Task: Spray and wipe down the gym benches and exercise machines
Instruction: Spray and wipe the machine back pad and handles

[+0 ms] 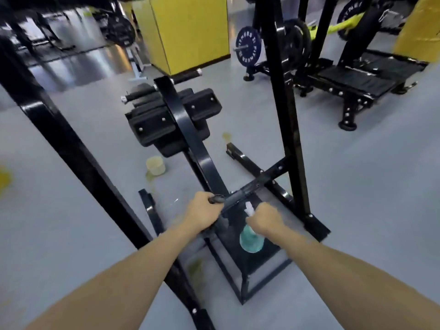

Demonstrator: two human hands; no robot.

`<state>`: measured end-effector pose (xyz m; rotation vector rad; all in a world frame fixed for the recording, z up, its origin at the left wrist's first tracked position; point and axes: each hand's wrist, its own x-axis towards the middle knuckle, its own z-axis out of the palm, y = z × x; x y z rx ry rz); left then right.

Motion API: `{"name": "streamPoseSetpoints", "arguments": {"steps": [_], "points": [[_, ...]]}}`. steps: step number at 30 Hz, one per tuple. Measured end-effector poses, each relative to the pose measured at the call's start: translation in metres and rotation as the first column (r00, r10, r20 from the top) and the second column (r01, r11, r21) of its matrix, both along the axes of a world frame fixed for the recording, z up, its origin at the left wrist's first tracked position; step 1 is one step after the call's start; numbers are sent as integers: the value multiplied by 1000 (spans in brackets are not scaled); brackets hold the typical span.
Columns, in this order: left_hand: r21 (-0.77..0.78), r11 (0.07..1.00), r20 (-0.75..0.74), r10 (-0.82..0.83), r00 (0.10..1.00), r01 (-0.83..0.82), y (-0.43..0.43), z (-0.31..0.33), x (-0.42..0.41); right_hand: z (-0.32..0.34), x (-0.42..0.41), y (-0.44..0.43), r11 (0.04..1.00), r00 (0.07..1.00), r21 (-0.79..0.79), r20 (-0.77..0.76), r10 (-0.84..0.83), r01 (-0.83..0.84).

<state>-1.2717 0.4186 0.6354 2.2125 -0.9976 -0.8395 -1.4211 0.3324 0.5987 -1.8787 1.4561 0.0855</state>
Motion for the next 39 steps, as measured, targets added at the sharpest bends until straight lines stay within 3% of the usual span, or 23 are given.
{"name": "streamPoseSetpoints", "arguments": {"steps": [6, 11, 16, 20, 23, 24, 26, 29, 32, 35, 39], "points": [[48, 989, -144, 147, 979, -141, -23, -116, -7, -159, -1, -20, 981, 992, 150, -23, -122, 124], [139, 967, -223, 242, 944, -215, -19, -189, -2, -253, 6, -26, 981, 989, 135, -65, -132, 140], [173, 946, -223, 307, 925, -273, -13, -225, 2, -296, 11, -28, 989, 991, 108, -95, -95, 105], [182, 935, -225, 341, 913, -304, -10, -218, 2, -293, 13, -26, 985, 996, 167, -85, -40, 54], [154, 933, -252, 355, 900, -325, -11, -189, 2, -254, 15, -27, 992, 991, 110, -123, -44, 57], [140, 931, -260, 364, 894, -338, -12, -177, 2, -237, 18, -27, 993, 996, 101, -79, -51, 59], [99, 928, -256, 373, 892, -359, -15, -141, 2, -187, 33, -27, 976, 983, 215, 165, -82, 46], [0, 912, -254, 397, 882, -411, -19, -66, 6, -85, 61, -15, 830, 861, 547, 469, -198, -108], [-130, 863, -312, 431, 847, -488, -12, 25, 10, 20, 81, 3, 641, 698, 680, 649, -302, -356], [-247, 780, -409, 454, 792, -575, 6, 123, 11, 123, 90, 26, 576, 549, 642, 755, -358, -506], [-367, 767, -405, 377, 833, -526, 54, 252, 1, 245, 91, 72, 675, 310, 291, 946, -96, -678]]}}
